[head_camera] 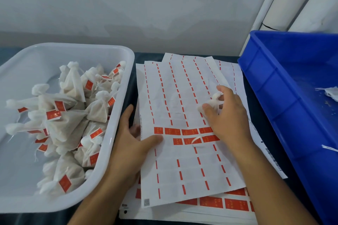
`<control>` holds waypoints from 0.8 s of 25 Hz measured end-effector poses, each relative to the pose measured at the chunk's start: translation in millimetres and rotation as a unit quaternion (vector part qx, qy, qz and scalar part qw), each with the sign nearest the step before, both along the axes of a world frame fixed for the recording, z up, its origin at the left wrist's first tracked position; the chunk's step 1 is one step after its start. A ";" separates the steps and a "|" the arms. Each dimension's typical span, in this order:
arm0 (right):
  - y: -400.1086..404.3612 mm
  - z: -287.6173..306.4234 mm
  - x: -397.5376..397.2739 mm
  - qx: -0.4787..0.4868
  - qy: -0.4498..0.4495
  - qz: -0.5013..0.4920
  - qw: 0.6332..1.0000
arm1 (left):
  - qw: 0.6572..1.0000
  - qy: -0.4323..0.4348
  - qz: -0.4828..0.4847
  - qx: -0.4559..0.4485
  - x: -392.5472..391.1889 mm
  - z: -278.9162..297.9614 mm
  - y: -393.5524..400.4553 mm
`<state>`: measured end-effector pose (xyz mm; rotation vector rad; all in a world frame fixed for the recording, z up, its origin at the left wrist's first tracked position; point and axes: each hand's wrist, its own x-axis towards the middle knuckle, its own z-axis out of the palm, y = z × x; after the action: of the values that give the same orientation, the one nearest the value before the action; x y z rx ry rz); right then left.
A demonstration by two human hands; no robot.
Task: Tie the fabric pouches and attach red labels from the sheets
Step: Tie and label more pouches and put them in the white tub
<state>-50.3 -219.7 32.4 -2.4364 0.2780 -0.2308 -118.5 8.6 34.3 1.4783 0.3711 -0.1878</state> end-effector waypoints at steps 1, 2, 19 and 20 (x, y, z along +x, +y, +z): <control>0.0 1.3 -4.4 -0.038 -0.001 0.004 0.999 | 1.000 0.010 0.004 -0.029 0.6 0.4 0.4; 1.0 3.6 -10.0 -0.070 -0.013 0.008 0.997 | 0.998 0.022 -0.005 -0.056 1.9 0.3 0.8; 39.6 -16.9 -74.5 -0.010 -0.016 0.172 0.985 | 0.991 0.043 -0.106 -0.066 9.3 -20.9 3.1; 41.2 -16.6 -74.8 0.003 -0.028 0.168 0.985 | 0.991 0.042 -0.110 -0.060 9.7 -20.9 2.8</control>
<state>-125.1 -178.5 15.8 -2.4193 -0.1590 -0.1478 -108.8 11.3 13.4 1.3943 0.2592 -0.4432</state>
